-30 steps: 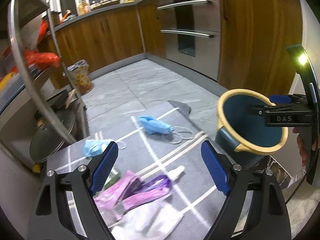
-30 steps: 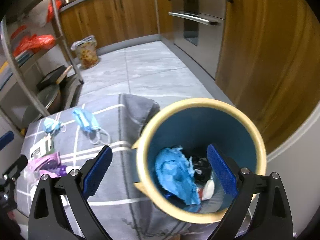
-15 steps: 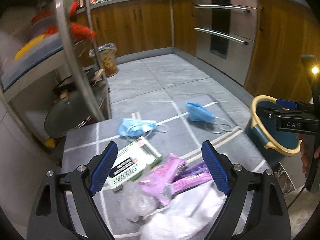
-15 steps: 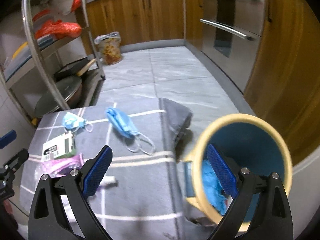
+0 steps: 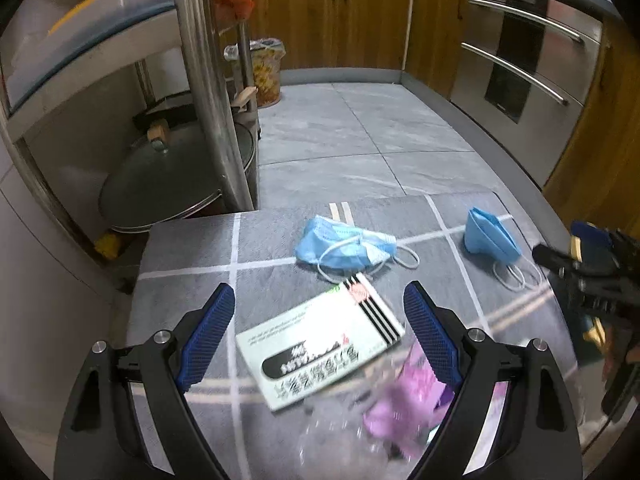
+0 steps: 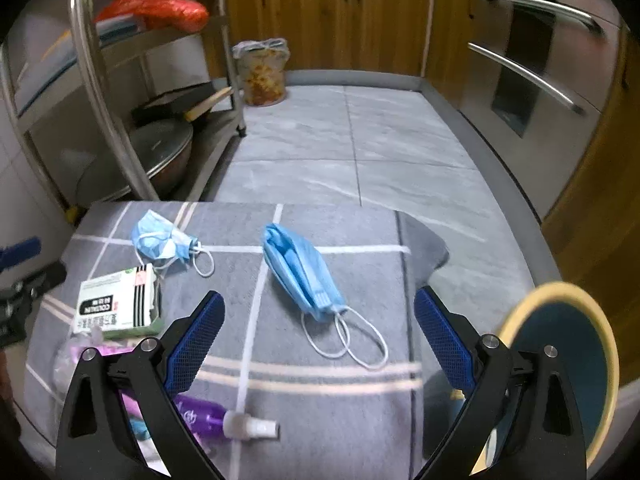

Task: Collect trash
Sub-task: 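Move both grippers back over the stool toward the masks and tissues, then grasp a blue face mask with the left gripper while the right gripper grasps the other mask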

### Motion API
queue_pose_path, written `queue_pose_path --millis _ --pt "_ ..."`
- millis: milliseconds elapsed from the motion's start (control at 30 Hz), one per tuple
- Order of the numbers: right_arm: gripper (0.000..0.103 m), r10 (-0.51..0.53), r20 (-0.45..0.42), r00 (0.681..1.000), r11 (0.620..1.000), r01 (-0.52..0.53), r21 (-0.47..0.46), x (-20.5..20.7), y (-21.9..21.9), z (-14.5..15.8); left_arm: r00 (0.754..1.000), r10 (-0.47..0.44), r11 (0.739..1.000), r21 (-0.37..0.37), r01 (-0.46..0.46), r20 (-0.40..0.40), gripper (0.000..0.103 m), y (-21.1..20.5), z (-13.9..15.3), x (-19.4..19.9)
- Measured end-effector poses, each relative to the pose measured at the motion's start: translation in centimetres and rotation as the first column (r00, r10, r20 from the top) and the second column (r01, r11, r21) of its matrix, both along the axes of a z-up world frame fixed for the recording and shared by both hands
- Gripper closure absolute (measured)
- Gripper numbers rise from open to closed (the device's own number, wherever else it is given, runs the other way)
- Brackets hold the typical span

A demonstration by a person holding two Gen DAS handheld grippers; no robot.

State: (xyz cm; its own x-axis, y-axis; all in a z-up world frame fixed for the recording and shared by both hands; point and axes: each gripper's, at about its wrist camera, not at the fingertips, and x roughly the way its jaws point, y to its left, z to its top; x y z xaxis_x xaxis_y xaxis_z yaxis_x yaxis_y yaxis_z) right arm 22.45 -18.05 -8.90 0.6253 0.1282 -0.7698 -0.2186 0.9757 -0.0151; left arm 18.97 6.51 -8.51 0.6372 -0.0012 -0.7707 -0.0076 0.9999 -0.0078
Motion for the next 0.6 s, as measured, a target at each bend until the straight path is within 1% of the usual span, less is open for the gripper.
queue_pose_path --millis 167,333,400,500,600 --pt "0.008 0.028 -0.016 0.999 1.0 -0.028 -0.006 1.1 0.5 -0.5 0.999 0.028 0.999 -0.016 -0.029 -0.025 0.018 0.0 -0.9 2.6" --pt "0.009 0.04 -0.033 0.999 0.999 -0.039 0.015 2.1 0.7 -0.8 0.999 0.014 1.0 0.025 -0.013 -0.039 0.018 -0.7 -1.8 5.1" --pt "0.009 0.037 -0.045 0.998 0.999 -0.036 0.029 2.5 0.6 -1.1 0.999 0.009 1.0 0.028 -0.008 -0.044 0.018 -0.8 -2.1 5.8" --pt "0.01 0.031 -0.059 0.998 0.999 -0.028 0.043 3.1 0.6 -1.4 0.998 -0.004 1.0 0.019 0.005 -0.056 0.018 -1.1 -2.7 7.0" --pt "0.013 0.038 -0.077 0.996 0.998 -0.034 0.061 3.7 1.0 -2.0 0.996 -0.009 1.0 -0.007 0.008 -0.085 0.018 -1.1 -3.9 8.4"
